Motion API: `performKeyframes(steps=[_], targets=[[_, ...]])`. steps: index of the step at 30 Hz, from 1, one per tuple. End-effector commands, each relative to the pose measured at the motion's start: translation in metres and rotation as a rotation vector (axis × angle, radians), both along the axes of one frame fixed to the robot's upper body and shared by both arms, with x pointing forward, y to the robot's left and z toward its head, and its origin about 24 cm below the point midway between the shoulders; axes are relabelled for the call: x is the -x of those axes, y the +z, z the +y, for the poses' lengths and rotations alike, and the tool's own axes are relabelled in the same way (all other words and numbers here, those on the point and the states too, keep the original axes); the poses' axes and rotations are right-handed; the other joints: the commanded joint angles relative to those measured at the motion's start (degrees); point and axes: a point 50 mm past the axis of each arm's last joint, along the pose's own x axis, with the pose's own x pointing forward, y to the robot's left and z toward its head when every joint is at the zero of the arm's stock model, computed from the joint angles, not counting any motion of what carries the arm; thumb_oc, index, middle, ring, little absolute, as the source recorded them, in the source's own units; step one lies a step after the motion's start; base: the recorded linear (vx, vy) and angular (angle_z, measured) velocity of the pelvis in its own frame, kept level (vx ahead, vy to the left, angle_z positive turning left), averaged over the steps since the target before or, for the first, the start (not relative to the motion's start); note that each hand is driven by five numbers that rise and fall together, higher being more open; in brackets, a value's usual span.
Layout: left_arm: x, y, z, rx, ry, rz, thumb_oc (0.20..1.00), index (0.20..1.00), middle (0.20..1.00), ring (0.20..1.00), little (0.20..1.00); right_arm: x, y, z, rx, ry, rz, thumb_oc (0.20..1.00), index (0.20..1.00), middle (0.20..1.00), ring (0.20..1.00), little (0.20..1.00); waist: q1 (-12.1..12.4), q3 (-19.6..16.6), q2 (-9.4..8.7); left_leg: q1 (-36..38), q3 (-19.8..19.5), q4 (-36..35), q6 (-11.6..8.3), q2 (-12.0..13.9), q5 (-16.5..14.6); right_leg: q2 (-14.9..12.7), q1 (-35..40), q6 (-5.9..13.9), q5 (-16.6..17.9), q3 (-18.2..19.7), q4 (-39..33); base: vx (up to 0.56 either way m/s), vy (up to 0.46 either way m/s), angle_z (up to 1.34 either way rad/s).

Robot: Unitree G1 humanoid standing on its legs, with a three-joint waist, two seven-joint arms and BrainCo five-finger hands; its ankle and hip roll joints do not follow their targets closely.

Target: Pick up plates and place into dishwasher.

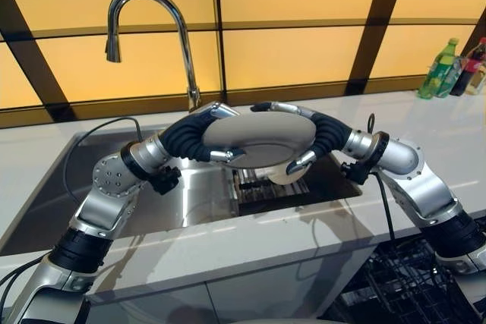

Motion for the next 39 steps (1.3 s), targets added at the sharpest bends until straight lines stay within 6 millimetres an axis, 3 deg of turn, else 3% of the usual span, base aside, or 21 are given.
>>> performKeyframes(steps=[1,11,20,21,22,31,39], targets=[[-0.004,0.022,-0.003,0.075,-0.032,-0.069,0.200,0.200,0.200,0.200,0.200,0.006,0.011,0.011,0.006,0.104,-0.024,0.200,0.200,0.200,0.200,0.200,1.0,-1.5,-1.14,-0.4,-2.3,0.4,1.51,-0.9,-5.1,-2.8,1.6,2.31,-3.3,-3.7,0.5,0.00,0.000,0.00],[-0.002,0.021,-0.003,0.114,-0.038,-0.060,0.200,0.200,0.200,0.200,0.200,0.011,0.009,0.022,0.065,0.184,-0.015,0.200,0.200,0.200,0.200,0.200,1.6,-1.7,-1.25,-0.5,-2.4,0.4,1.32,-0.6,-4.9,-2.7,1.8,2.16,-3.4,-4.2,0.5,0.00,0.000,0.00],[-0.004,0.019,0.001,0.152,0.006,-0.061,0.200,0.200,0.200,0.200,0.200,0.011,0.029,0.016,-0.108,0.082,-0.155,0.200,0.200,0.200,0.200,0.200,1.3,-1.4,-1.24,-0.2,-1.8,0.4,1.09,0.2,-4.8,-2.0,2.5,1.53,-3.8,-4.5,0.5,0.00,-0.030,0.02],[-0.005,0.019,0.002,0.169,0.031,-0.057,0.445,0.445,0.445,0.445,0.445,0.010,0.032,0.014,-0.138,0.053,-0.189,0.200,0.200,0.200,0.200,0.200,1.3,-1.3,-1.12,-0.1,-1.8,0.4,1.07,0.3,-4.7,-1.8,2.6,1.42,-4.0,-4.4,0.7,0.01,-0.069,0.01],[-0.007,0.019,0.003,0.187,0.062,-0.054,1.000,1.000,1.000,1.000,1.000,0.009,0.033,0.012,-0.162,0.025,-0.211,0.200,0.200,0.200,0.200,0.200,1.2,-1.3,-1.04,0.0,-1.8,0.4,1.03,0.5,-4.7,-1.7,2.6,1.35,-4.2,-4.4,0.9,0.01,-0.066,0.01],[-0.011,0.018,0.039,0.445,0.354,-0.065,1.000,1.000,1.000,1.000,1.000,0.008,0.038,-0.017,-0.257,-0.155,-0.290,0.200,0.200,0.200,0.200,0.200,0.8,-1.0,-0.86,0.3,-1.8,0.7,0.33,2.2,-3.9,0.1,2.5,-0.12,-5.4,-4.1,2.0,-0.01,-0.120,0.00],[0.006,0.031,0.087,0.711,0.606,-0.249,1.000,1.000,1.000,1.000,1.000,0.010,0.042,-0.049,-0.281,-0.292,-0.329,0.200,0.200,0.200,0.200,0.200,0.0,-0.8,-1.24,-0.3,-1.8,4.0,-1.13,3.3,-4.3,1.5,2.1,-1.48,-5.6,-3.1,1.9,0.00,-0.132,-0.03]])
